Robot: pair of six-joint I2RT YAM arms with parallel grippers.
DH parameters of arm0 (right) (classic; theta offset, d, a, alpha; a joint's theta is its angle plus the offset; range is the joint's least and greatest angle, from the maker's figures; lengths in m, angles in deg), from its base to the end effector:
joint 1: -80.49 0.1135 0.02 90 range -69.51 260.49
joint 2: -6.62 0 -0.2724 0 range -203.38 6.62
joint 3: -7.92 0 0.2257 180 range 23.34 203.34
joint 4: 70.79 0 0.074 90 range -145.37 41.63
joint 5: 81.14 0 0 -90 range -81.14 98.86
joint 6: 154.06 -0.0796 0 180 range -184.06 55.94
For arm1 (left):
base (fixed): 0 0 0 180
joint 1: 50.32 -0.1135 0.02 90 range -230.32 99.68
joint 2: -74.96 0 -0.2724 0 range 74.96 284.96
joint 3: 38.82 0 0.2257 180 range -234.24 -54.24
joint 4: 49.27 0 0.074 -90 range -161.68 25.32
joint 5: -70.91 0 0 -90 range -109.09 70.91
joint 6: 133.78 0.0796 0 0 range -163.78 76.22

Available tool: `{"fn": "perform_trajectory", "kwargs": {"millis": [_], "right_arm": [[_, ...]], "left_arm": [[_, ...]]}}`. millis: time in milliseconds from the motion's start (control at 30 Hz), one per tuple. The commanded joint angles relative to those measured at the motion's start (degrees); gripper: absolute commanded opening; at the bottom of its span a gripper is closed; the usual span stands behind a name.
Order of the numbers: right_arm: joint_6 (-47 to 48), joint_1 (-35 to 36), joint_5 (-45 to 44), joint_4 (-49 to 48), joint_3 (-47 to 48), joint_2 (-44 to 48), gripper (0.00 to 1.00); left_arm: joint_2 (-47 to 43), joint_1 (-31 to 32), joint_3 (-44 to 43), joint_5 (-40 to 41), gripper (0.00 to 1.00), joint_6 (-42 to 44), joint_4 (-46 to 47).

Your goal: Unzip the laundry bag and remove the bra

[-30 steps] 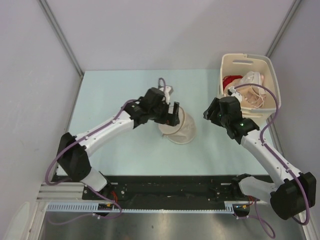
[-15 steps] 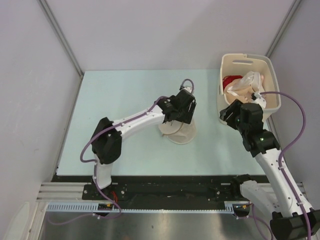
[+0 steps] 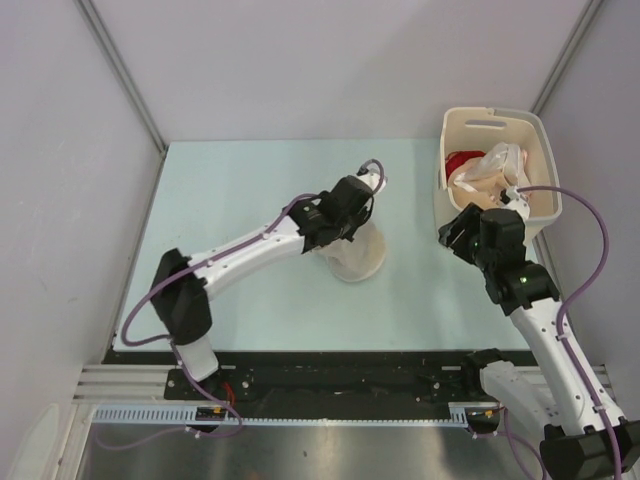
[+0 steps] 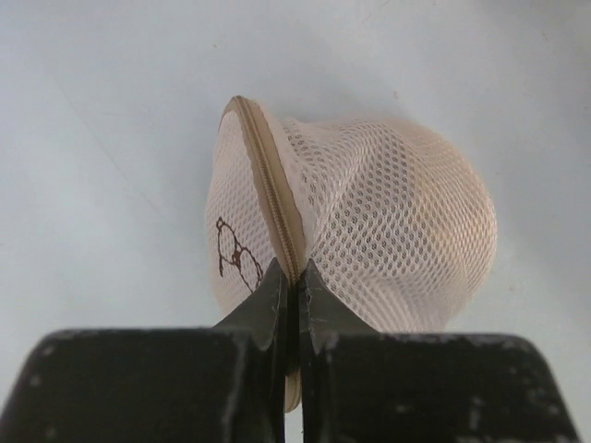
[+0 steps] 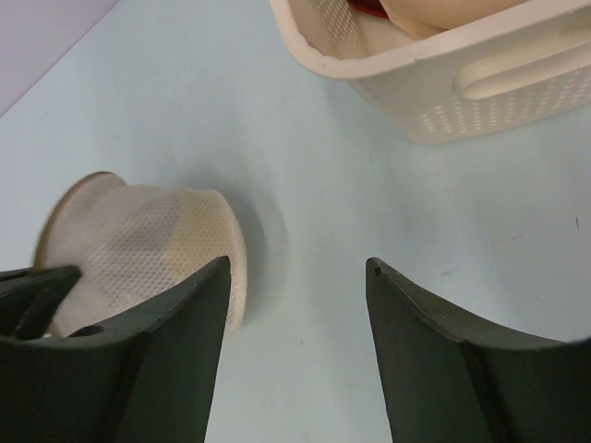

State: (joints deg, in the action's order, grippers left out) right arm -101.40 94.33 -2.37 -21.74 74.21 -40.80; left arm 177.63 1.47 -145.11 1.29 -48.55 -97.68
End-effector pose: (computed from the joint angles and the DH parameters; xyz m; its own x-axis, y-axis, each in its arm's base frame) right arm 0.1792 0.0282 0.3106 -0.4312 0.5065 -0.7467 0.2395 0.8621 0.4465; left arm 0.2757 -0.3054 0.2888 -0.4828 0.4873 -0.7276 0.5454 0.8174 0.1855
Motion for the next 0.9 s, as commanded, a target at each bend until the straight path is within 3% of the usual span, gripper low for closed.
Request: {"fn": "perform_trajectory", "kwargs": {"millis": [0, 133, 200, 233, 267, 367, 400, 500, 567, 667, 867], "right_arm": [[1.04, -0.22, 1.47, -0.75, -0.6, 0.49, 0.64], [0.96, -0.22, 2.96, -2.16, -0.86, -0.04, 0.64], [0.87, -0.22, 3.4, -2.34, -0.95, -0.39, 0.64], [0.69, -0.22, 3.58, -2.42, -0.95, -0.48, 0.64], [0.61, -0.22, 3.58, -2.43, -1.04, -0.57, 0.64], [0.43, -0.05, 4.19, -3.48, -1.48, -0.83, 0.64], [0.17, 0.21, 4.28, -3.83, -1.91, -0.92, 0.63], [-0.71, 1.53, 4.19, -4.71, -2.53, -1.27, 0.63], [-1.24, 2.93, 3.49, -4.62, -2.71, -1.27, 0.63], [-2.03, 6.88, 1.65, -4.71, -3.41, -1.8, 0.64], [-5.89, 17.78, 2.53, -12.61, -4.2, -8.03, 0.65]], "left_arm": [[-10.63, 0.07, 5.87, -2.09, 0.0, 11.0, 7.24], [-8.21, -0.02, 2.38, 0.08, 0.01, 7.08, 0.52], [-5.04, -0.89, -5.6, 3.42, 0.0, -0.82, -5.73], [-0.76, -1.51, -9.11, 4.48, 0.0, -4.76, -13.34], [1.02, -2.21, -15.85, 4.23, 0.0, -14.03, -17.07], [6.9, -3.89, -23.54, 0.99, 0.01, -29.44, -24.75], [7.8, -3.8, -24.35, -1.03, 0.17, -31.59, -24.75], [8.95, -3.98, -25.06, -11.57, 0.8, -33.9, -19.85], [6.94, -4.06, -23.75, -12.13, 0.97, -32.5, -18.6], [2.46, -5.64, -17.71, -8.79, 1.0, -30.12, -16.49], [-10.65, -16.36, 1.04, -15.46, 1.0, -26.27, -6.91]]}}
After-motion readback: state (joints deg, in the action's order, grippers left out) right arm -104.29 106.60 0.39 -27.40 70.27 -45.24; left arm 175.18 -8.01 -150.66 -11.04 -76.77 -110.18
